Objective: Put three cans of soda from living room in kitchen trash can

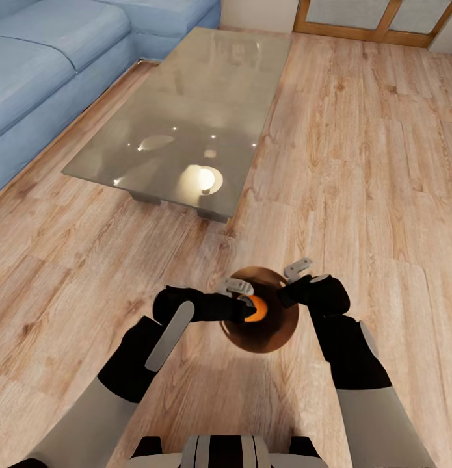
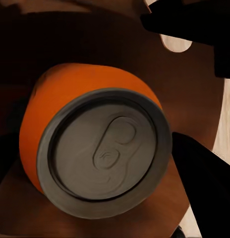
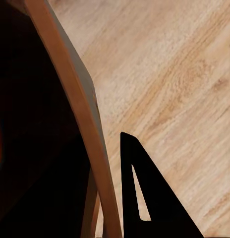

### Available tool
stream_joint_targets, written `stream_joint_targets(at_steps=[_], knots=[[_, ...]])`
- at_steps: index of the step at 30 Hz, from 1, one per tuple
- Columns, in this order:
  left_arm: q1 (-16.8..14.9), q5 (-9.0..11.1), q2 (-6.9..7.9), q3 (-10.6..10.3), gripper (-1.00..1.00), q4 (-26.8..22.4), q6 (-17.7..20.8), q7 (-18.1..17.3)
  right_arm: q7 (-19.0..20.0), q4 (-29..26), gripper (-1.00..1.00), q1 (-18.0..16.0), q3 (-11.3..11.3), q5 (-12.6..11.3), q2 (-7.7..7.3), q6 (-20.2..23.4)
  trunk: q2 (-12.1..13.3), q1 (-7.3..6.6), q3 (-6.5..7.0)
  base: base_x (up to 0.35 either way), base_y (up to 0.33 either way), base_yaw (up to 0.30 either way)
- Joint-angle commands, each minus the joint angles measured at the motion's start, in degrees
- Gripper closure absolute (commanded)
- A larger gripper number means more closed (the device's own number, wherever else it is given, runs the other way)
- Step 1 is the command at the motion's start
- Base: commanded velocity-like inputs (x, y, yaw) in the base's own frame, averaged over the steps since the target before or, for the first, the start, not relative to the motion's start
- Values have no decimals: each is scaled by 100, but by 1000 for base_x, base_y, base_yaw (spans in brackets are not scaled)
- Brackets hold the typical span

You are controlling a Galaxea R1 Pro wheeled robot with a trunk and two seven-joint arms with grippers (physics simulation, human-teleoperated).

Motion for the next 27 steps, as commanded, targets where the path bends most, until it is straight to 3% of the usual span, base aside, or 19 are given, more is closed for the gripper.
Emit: stream_joint_targets(at_steps=[1,9,10,22,27], knots=[[1,-290,-17,-10,100,53,0,72,54,-172,100,-4,5,-262,1,96,0,0,0,0,0,0],[-6,-295,-100,-42,100,321,0,142,54,-173,100,1,5,-262,53,96,0,0,0,0,0,0],[-6,-295,-103,-43,-100,329,0,143,54,-173,100,1,5,-262,55,96,0,0,0,0,0,0],[-12,-263,-101,-70,-100,299,0,117,54,-173,100,1,13,-253,64,96,0,0,0,0,0,0],[1,-202,-39,-61,-100,-273,0,29,54,-173,100,1,65,-191,64,96,0,0,0,0,0,0]])
